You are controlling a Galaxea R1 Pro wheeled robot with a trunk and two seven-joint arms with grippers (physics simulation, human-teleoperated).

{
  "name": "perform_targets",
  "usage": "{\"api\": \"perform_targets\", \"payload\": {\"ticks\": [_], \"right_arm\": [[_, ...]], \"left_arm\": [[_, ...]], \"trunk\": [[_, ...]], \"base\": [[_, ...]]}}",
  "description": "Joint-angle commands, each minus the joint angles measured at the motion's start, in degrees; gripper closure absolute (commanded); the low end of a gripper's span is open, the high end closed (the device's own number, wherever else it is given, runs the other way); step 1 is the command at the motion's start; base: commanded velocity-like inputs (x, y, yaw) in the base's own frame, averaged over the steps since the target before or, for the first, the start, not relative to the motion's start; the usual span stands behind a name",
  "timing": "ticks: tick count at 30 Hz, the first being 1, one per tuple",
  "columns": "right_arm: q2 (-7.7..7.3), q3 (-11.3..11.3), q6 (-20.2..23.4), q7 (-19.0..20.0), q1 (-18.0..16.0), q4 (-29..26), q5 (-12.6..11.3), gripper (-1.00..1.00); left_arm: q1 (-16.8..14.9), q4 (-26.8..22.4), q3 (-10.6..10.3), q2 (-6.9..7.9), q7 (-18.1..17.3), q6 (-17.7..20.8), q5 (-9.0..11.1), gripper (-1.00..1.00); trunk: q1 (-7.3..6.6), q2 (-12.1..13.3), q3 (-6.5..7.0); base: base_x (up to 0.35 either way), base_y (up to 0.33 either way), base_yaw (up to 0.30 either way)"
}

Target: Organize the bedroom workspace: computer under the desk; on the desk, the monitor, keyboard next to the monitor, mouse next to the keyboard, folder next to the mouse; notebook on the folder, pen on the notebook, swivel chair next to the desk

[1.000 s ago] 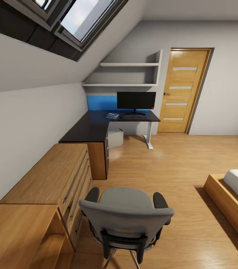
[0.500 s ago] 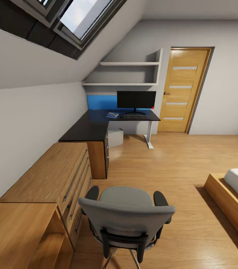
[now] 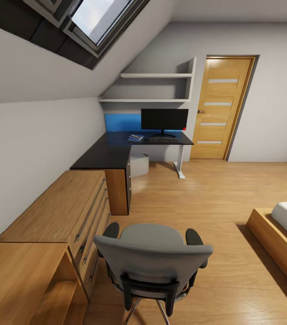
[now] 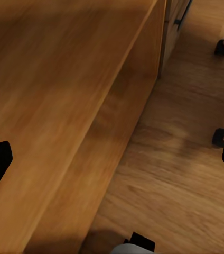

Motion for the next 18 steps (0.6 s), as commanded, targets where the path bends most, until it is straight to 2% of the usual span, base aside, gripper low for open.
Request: {"api": "perform_targets", "payload": {"ticks": [1, 18], "right_arm": [[0.02, 0.50, -0.19, -0.32, -0.04, 0.10, -0.15, -1.00], [0.02, 0.42, -0.19, -0.32, -0.04, 0.03, -0.22, -1.00]], "left_arm": [[0.04, -0.12, -0.05, -0.03, -0.09, -0.08, 0.33, -1.00], [0.04, -0.12, -0.04, -0.47, -0.35, -0.05, 0.25, -1.00]], "trunk": [[0.23, -0.45, -0.23], [3.96, -7.26, -3.28]], "base": [[0.000, 0.000, 0.000], [0.000, 0.000, 0.000]]}}
